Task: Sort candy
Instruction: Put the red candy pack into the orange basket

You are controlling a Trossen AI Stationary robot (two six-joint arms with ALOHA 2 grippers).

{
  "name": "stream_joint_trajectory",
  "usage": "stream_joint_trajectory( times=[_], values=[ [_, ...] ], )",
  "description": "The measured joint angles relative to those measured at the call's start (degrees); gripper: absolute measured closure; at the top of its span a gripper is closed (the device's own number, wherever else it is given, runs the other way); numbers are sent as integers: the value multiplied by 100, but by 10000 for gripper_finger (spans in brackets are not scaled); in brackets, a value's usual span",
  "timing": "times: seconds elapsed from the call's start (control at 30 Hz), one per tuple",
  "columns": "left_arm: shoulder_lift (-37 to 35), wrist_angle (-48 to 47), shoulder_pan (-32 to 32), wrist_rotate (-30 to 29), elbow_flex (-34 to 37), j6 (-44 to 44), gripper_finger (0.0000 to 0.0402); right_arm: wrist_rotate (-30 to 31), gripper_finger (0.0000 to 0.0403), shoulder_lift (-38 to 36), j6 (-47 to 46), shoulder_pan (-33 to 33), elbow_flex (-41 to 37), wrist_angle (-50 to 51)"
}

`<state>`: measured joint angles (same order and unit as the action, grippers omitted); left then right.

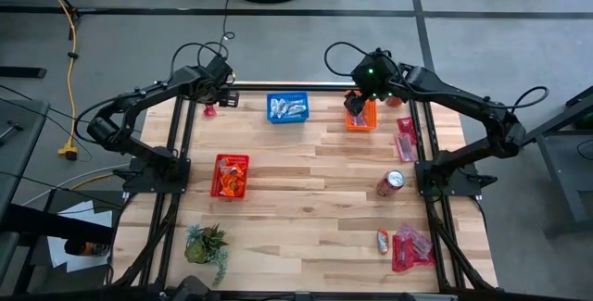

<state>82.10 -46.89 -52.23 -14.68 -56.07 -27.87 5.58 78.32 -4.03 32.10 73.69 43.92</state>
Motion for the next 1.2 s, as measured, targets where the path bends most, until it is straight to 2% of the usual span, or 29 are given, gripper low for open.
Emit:
stream_joint_trajectory(
  times=[1.2],
  values=[
    [-2, -301, -258, 63, 0, 220, 222, 7, 139, 4, 0, 0, -4, 131]
  ],
)
